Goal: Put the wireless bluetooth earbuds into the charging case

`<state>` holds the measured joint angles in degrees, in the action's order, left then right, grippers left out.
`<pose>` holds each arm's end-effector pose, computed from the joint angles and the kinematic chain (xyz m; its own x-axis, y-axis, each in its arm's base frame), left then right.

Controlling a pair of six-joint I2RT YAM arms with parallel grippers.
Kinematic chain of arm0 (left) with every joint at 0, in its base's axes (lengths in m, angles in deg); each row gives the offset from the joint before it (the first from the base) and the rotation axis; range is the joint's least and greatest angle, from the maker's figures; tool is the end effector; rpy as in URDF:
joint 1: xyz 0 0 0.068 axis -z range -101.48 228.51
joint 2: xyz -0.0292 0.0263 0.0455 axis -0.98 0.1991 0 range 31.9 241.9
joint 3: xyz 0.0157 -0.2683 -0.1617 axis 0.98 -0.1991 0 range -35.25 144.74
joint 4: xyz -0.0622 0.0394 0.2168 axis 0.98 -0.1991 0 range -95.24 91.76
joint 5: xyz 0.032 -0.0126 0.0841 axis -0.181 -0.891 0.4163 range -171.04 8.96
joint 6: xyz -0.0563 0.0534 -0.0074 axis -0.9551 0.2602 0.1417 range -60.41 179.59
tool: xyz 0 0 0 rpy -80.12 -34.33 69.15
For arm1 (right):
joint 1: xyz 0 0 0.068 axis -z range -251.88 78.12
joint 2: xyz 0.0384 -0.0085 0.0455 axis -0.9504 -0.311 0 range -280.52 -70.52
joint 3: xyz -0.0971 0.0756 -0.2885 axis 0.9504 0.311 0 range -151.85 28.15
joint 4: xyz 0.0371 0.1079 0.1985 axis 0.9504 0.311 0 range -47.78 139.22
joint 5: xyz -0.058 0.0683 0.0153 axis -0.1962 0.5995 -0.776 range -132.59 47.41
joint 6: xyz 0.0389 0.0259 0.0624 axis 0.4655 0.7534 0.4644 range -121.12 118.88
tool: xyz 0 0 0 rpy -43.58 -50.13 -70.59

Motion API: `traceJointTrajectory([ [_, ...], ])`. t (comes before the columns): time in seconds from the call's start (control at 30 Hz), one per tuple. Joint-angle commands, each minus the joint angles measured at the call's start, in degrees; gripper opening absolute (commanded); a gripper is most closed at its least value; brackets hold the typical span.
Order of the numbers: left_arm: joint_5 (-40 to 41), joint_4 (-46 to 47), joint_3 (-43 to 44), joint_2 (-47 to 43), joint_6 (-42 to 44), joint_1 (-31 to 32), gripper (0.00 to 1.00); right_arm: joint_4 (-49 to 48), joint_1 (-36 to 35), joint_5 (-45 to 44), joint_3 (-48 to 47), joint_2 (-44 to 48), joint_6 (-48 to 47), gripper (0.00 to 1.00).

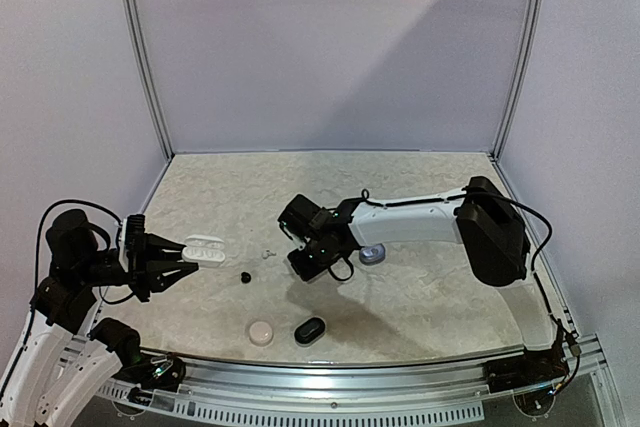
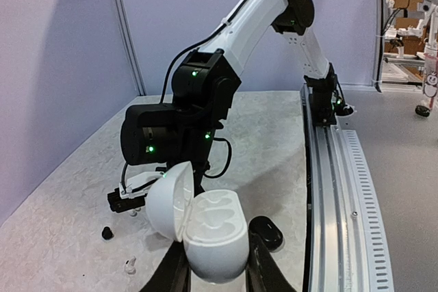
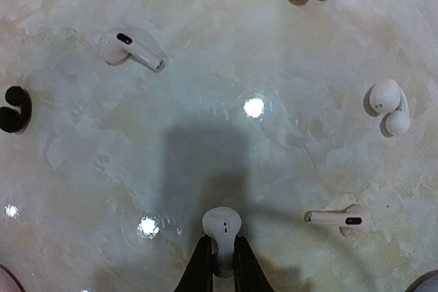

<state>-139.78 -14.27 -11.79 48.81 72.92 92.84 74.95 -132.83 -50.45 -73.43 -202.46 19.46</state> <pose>0.0208 -0.0641 0.2682 0.0627 0.1074 -0.9922 0.9567 0.2768 0.0904 0.2505 0.4321 0.1620 -0.6992 -0.5416 -0.4667 -0.6303 0.7750 0.0449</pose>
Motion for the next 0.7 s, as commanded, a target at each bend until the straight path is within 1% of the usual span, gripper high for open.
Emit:
traceJointTrajectory([
  [0.0,0.56,1.12,-0.79,0.94,-0.65,-0.49,0.0,2.24,1.37,2.38,4.02,2.43,-0.55,0.1],
  [0.17,0.69,1.23,-0.71,1.07,-0.93,-0.53,0.0,2.62,2.36,3.58,2.94,1.98,-1.67,0.15],
  [0.4,0.88,1.24,-0.7,0.98,-0.93,-0.5,0.0,4.43,2.48,3.02,0.74,1.33,-4.37,0.13],
  [0.53,0.91,1.24,-0.8,0.95,-0.86,-0.51,0.0,5.21,2.48,2.78,-0.45,1.65,-5.08,0.17],
  [0.67,0.86,1.24,-0.79,0.95,-0.85,-0.53,0.0,5.24,2.41,2.93,-1.21,1.69,-5.78,0.18],
])
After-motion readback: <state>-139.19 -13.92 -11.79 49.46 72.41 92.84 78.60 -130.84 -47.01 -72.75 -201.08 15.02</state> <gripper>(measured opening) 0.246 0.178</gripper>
